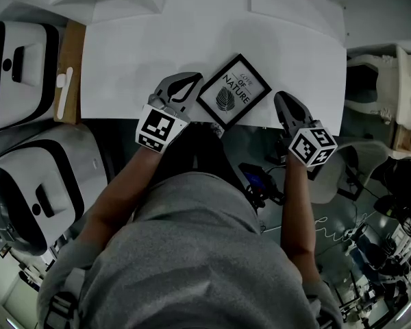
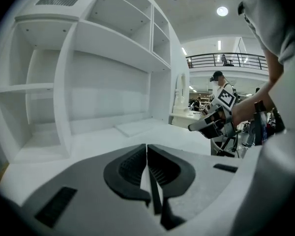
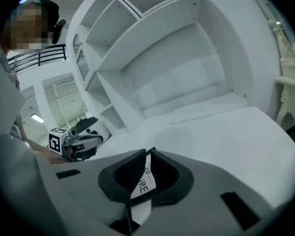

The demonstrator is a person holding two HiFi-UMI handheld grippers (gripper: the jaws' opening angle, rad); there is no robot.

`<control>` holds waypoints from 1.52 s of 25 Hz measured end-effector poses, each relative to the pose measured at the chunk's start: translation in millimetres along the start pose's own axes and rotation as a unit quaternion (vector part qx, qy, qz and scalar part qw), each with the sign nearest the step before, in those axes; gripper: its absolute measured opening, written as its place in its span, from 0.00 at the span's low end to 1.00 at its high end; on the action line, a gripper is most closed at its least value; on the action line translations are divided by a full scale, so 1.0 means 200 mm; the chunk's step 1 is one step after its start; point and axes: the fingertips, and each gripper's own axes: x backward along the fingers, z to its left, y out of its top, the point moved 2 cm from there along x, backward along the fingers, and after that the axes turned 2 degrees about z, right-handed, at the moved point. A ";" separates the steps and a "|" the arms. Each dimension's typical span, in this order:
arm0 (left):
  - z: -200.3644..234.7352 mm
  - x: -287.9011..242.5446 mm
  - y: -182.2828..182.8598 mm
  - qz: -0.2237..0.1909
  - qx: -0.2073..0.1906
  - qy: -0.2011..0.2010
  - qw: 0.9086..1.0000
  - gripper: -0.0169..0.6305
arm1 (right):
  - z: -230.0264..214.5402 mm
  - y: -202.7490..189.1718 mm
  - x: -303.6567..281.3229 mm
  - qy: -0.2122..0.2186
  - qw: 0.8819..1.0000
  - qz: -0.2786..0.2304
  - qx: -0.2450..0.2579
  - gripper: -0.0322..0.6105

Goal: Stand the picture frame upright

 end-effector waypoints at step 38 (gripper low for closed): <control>-0.10 -0.29 -0.51 0.200 0.068 -0.074 0.975 0.21 | -0.04 -0.43 -0.24 -0.001 0.984 0.173 -0.035 0.31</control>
